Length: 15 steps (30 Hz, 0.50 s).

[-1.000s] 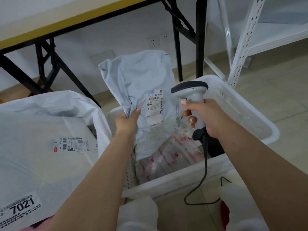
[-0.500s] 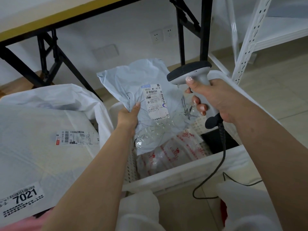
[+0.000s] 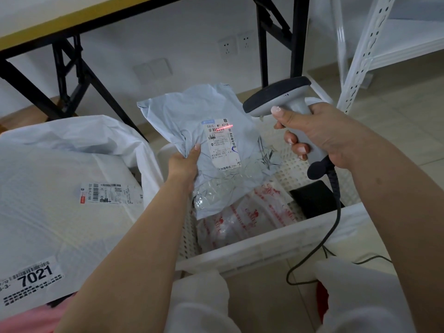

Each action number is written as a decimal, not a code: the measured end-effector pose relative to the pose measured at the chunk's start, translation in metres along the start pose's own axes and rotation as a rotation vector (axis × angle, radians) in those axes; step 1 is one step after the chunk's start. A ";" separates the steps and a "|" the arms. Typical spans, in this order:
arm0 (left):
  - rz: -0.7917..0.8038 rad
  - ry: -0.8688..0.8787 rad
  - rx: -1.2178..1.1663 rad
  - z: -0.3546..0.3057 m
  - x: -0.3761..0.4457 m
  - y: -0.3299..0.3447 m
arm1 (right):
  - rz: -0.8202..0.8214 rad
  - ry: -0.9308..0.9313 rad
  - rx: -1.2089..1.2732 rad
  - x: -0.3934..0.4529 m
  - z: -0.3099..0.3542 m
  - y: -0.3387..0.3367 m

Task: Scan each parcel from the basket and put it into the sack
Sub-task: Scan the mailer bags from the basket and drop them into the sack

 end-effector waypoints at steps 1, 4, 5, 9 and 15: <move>-0.001 -0.003 -0.002 0.000 0.000 0.000 | -0.005 0.005 0.004 0.001 -0.001 0.000; 0.003 -0.013 -0.023 0.001 0.000 0.000 | -0.012 0.029 0.025 0.002 -0.003 -0.001; 0.003 -0.010 -0.024 0.001 -0.001 0.001 | -0.013 0.038 0.035 0.002 -0.004 -0.001; -0.010 -0.002 -0.031 0.001 0.000 0.000 | -0.010 0.066 0.077 0.003 -0.005 -0.001; -0.006 0.001 -0.037 0.000 -0.004 0.003 | 0.000 0.068 0.087 0.004 -0.006 0.000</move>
Point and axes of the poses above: each hand's wrist, its own x-axis towards the middle knuckle, its own y-axis out of the palm, z = x × y, the point moved 10 cm from there along x, towards the middle knuckle, and after that the axes turned 15 degrees about -z, right-handed, at the moved point
